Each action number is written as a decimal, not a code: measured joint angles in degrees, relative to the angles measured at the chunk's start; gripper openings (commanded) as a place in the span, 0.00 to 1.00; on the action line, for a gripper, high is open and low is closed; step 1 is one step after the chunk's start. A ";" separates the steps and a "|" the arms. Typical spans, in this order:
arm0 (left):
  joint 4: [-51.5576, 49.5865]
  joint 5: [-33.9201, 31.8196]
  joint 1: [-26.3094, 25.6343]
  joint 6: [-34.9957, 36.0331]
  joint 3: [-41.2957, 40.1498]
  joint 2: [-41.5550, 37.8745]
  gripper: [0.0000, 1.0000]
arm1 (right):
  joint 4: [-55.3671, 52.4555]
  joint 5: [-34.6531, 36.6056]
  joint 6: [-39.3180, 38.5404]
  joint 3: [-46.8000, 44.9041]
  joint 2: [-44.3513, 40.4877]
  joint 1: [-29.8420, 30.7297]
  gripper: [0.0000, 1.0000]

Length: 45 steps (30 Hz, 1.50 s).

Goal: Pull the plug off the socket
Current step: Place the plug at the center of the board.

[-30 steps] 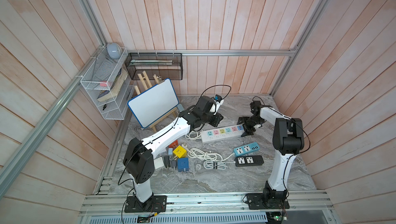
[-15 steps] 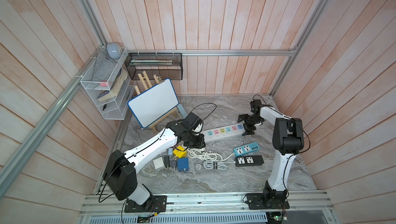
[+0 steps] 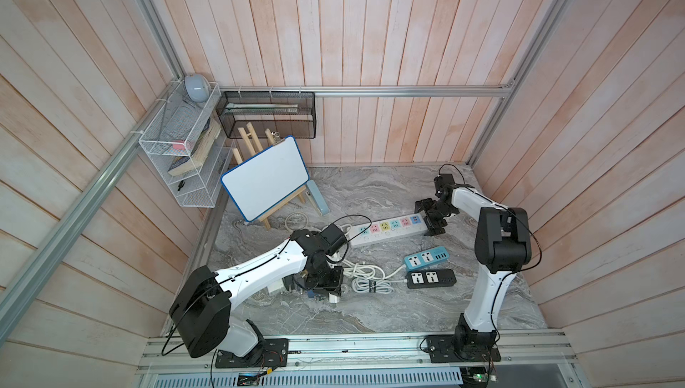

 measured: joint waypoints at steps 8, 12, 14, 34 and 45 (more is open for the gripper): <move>1.49 -3.74 -3.21 -0.39 -1.20 6.36 0.00 | 0.13 1.90 -1.62 -0.70 -1.14 0.00 0.98; 3.02 -6.08 -4.17 -0.39 -1.20 10.23 0.00 | 0.11 2.23 -2.16 -0.70 -2.19 0.00 0.98; 4.00 -7.52 -4.66 -0.39 -1.20 11.45 0.01 | 0.13 2.36 -2.40 -0.70 -2.84 0.00 0.98; 5.11 -12.96 -5.60 0.02 0.74 13.20 0.58 | 0.02 2.60 -3.48 -0.72 -6.78 0.00 0.98; 7.41 -17.81 -1.86 -1.64 11.56 0.50 1.00 | -1.16 10.60 -11.28 -0.52 -15.13 0.98 0.98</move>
